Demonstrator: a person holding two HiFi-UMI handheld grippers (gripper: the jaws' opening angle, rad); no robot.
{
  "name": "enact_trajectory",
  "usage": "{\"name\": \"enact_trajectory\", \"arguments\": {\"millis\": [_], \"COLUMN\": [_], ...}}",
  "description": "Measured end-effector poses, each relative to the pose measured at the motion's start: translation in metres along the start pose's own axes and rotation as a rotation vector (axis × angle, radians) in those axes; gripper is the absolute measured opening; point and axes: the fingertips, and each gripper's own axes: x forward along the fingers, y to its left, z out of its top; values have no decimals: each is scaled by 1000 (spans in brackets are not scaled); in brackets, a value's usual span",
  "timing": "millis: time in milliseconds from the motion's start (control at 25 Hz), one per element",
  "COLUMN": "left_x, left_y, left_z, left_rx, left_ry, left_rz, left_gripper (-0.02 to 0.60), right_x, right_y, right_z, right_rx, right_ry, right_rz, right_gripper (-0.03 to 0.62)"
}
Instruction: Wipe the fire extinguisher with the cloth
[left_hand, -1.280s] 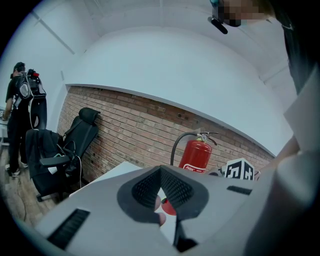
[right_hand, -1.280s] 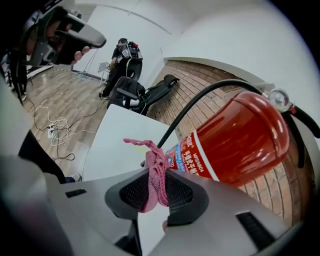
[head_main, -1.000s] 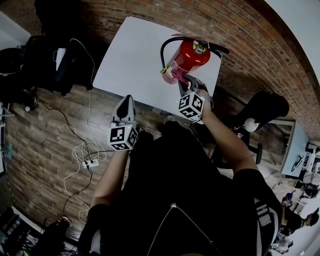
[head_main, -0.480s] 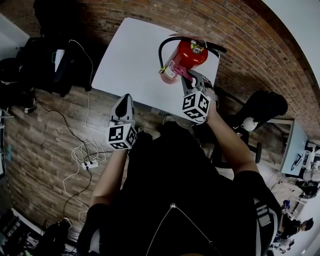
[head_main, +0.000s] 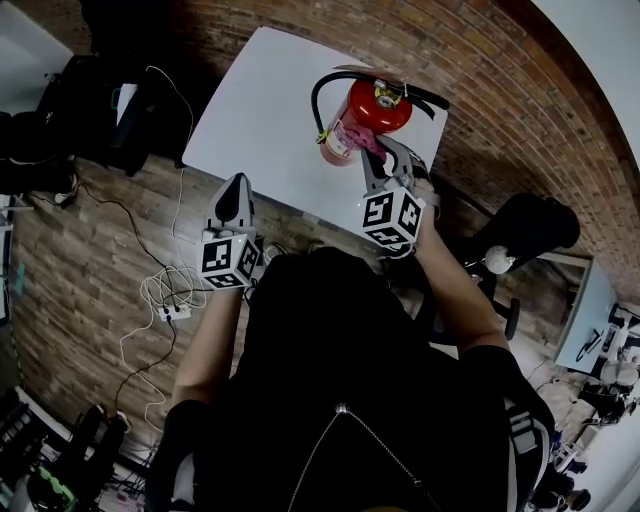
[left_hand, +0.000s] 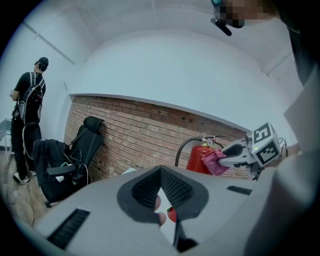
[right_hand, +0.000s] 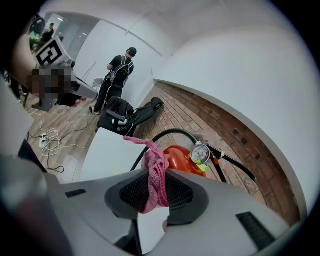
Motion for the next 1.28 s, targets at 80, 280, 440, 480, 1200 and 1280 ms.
{"name": "enact_trajectory", "arguments": {"millis": [80, 280, 440, 480, 1200, 1280], "left_x": [3, 4, 0, -1, 74, 80], "left_y": [-8, -24, -33, -34, 33, 49], "left_z": [7, 21, 29, 31, 69, 73], "left_rx": [5, 27, 32, 36, 69, 76], "left_ry": [-11, -41, -56, -56, 19, 46], "left_rz": [22, 89, 135, 142, -108, -162], "left_gripper": [8, 8, 8, 8, 8, 8], "right_x": [-4, -12, -19, -22, 25, 38], "right_y": [-6, -15, -21, -23, 63, 83], "right_z": [1, 5, 7, 8, 11, 5], "right_rx": [-9, -27, 3, 11, 188, 200], "right_ry": [-21, -86, -136, -148, 41, 112], "right_rz": [9, 47, 76, 78, 133, 115], "right_gripper": [94, 94, 94, 94, 94, 94]}}
